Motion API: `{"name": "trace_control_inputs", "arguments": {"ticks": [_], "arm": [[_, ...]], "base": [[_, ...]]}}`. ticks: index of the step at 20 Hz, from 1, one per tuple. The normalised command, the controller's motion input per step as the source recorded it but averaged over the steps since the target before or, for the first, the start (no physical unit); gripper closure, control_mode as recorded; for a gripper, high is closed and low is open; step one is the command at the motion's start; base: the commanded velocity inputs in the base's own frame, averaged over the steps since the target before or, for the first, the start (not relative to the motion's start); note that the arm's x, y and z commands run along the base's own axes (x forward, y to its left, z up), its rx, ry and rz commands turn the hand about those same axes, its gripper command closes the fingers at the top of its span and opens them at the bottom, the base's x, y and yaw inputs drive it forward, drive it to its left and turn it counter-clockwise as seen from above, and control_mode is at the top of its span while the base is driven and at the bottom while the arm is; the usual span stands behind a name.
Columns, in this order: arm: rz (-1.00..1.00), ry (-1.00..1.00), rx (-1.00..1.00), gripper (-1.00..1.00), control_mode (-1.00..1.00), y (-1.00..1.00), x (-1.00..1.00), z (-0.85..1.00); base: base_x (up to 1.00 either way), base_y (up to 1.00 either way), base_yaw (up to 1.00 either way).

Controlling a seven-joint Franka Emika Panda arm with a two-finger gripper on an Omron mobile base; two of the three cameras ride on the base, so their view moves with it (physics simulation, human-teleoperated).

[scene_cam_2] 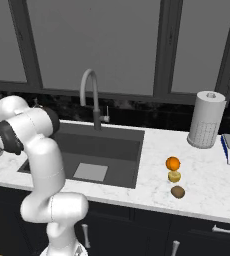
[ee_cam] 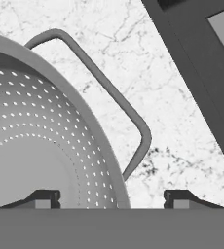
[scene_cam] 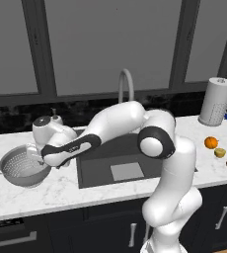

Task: Put the colander in the sink, put the kiwi, orange, kiwi in the colander, and turn on the sink faucet and pour water over the colander.

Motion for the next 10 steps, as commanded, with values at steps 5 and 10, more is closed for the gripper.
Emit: {"name": "trace_control_inputs", "arguments": {"ticks": [5, 10], "arm": [[0.0, -0.02, 0.0, 1.0, -1.0, -0.22, -0.18, -0.26], [0.0, -0.01, 0.0, 1.0, -1.0, -0.5, -0.16, -0.03]], "base": [[0.0, 0.0, 0.0], [0.0, 0.0, 0.0]]}}
